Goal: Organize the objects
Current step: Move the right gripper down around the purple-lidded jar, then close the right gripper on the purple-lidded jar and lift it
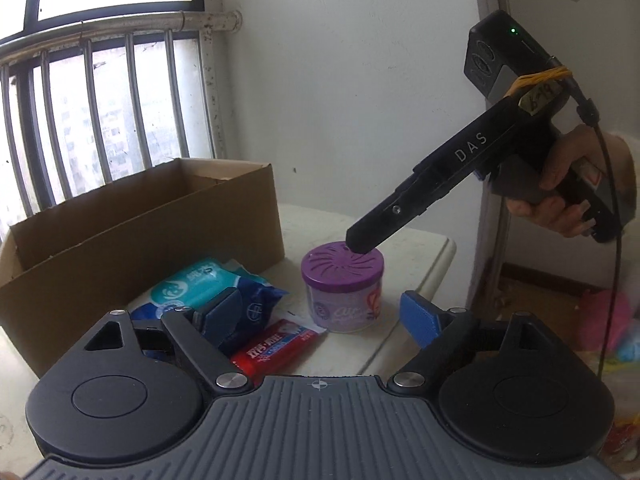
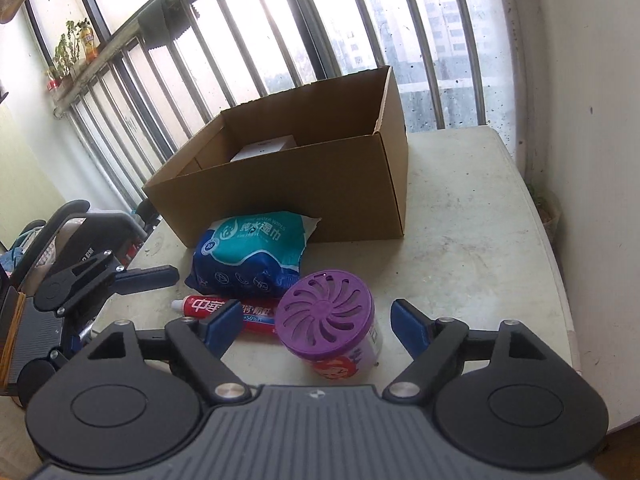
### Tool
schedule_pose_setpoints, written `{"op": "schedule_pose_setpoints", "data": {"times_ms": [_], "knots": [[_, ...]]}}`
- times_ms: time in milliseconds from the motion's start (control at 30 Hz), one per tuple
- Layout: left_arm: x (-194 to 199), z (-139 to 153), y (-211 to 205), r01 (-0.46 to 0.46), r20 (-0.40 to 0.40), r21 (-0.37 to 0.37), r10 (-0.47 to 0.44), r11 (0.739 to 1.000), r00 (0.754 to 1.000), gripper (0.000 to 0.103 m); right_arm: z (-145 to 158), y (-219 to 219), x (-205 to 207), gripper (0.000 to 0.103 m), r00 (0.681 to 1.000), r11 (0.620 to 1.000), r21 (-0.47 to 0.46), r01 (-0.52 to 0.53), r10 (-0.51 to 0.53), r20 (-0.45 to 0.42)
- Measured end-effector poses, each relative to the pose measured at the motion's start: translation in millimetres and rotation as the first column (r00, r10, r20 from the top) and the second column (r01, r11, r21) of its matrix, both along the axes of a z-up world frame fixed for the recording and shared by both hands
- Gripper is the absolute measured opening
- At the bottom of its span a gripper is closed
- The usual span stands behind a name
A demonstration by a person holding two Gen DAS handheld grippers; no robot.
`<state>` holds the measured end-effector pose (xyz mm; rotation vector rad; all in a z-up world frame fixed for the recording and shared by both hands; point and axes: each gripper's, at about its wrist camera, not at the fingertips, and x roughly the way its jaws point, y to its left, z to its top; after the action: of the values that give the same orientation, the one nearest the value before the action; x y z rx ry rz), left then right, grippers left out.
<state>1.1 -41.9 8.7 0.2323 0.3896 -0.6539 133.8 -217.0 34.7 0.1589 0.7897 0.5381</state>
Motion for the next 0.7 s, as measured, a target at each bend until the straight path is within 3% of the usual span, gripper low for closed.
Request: {"op": "schedule_pose_setpoints", "data": {"times_ms": [133, 300, 467, 700], "knots": [[24, -16, -32, 0.006, 0.007, 0.013, -0.007, 1.000, 1.000, 0.094, -7, 7, 2, 0.099, 0.999, 0.999, -0.035, -0.001, 0.002, 0.036], [45, -29, -64, 0.016, -0.028, -0.009, -0.017, 1.000, 0.999, 0.096, -20, 8, 8, 0.102, 1.000, 1.000, -0.023, -0.008, 0.008, 0.013], [56, -38, -73, 0.037, -0.006, -0.004, -0.037, 0.999, 0.999, 0.097, -33, 6, 11, 0.103, 1.000, 0.999, -0.025, -0.020, 0.021, 0.007], [65, -49, -74, 0.029, -0.037, 0.014, -0.029, 0.999, 0.999, 0.096, -34, 0, 6, 0.103, 0.997, 0.998, -0.020, -0.055, 0.055, 0.046]]}}
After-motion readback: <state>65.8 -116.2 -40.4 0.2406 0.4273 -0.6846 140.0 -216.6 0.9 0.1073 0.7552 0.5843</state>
